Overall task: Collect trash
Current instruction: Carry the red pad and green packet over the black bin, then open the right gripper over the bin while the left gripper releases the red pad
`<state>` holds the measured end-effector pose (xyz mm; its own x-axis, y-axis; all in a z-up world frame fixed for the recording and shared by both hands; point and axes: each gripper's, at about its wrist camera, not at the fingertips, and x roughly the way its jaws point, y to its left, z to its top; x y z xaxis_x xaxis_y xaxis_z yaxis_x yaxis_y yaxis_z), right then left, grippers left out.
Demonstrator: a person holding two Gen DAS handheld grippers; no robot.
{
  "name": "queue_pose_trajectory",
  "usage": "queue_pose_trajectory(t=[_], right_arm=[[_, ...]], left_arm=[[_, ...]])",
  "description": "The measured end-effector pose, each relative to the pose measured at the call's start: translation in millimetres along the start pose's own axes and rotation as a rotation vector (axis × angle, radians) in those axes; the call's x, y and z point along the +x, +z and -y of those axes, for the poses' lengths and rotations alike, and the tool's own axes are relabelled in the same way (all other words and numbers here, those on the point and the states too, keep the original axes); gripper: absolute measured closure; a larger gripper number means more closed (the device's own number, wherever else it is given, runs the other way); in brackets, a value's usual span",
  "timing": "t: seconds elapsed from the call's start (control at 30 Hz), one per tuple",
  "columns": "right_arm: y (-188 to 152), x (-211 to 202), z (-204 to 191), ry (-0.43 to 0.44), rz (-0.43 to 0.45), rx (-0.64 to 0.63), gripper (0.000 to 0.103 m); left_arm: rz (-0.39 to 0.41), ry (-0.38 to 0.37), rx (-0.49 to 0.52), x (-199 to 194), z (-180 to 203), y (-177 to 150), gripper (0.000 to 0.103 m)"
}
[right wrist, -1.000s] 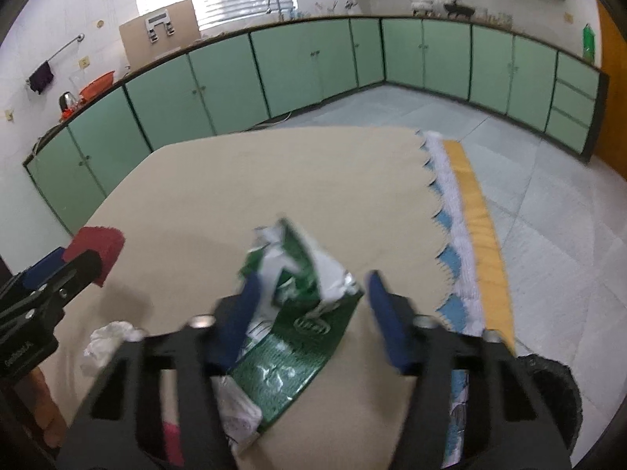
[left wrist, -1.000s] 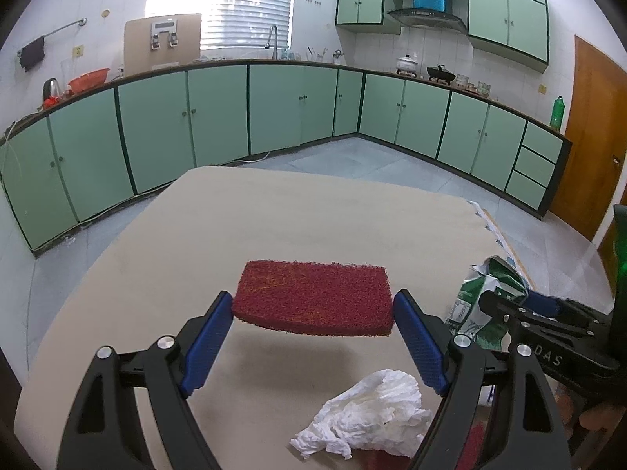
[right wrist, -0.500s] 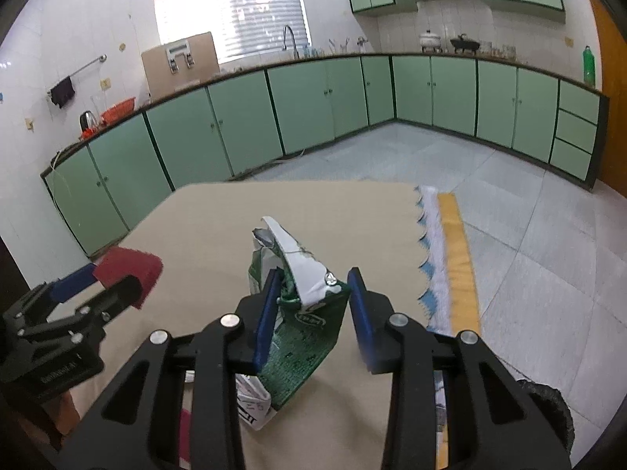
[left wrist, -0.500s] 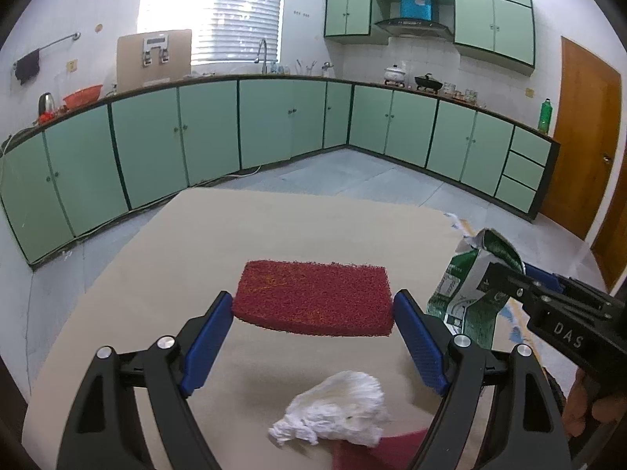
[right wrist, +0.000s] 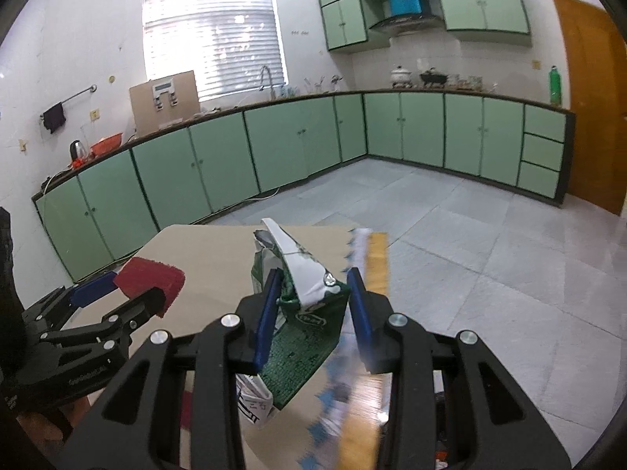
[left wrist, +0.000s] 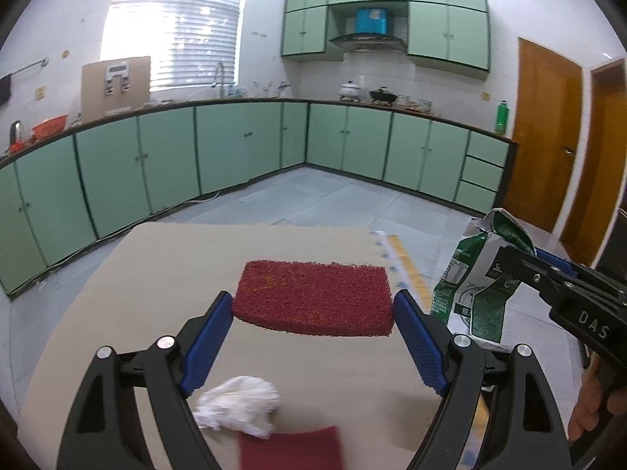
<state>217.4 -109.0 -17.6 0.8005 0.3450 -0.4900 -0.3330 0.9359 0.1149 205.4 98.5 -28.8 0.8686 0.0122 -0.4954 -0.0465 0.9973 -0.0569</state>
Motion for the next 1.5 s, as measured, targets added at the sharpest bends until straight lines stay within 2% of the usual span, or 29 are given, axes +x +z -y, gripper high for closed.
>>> queue_pose_trajectory(t=[0.4,0.83,1.23,1.5], right_arm=[[-21.8,-80.6,80.5,-0.171,0.045,0.052,0.07],[-78.4,-134.4,153.4,-0.328,0.031,0.144,0.07],[-133.1,-126.2,202.6,-0.399,-0.05,0.249,0.07],[-156.0,-92.1,222.5,-0.399,-0.146,0.27,0.068]], left_arm=[[0.007,-0.18,0.08,-11.1,95.9,-4.0,0.021],[-0.024,-0.321,0.157,-13.3,198.0,-34.9,0.021],[-0.088,-0.377,0.204,12.7,256.3,-67.4,0.021],[-0.193,-0.398,0.224,44.0,275.3,-85.0,0.021]])
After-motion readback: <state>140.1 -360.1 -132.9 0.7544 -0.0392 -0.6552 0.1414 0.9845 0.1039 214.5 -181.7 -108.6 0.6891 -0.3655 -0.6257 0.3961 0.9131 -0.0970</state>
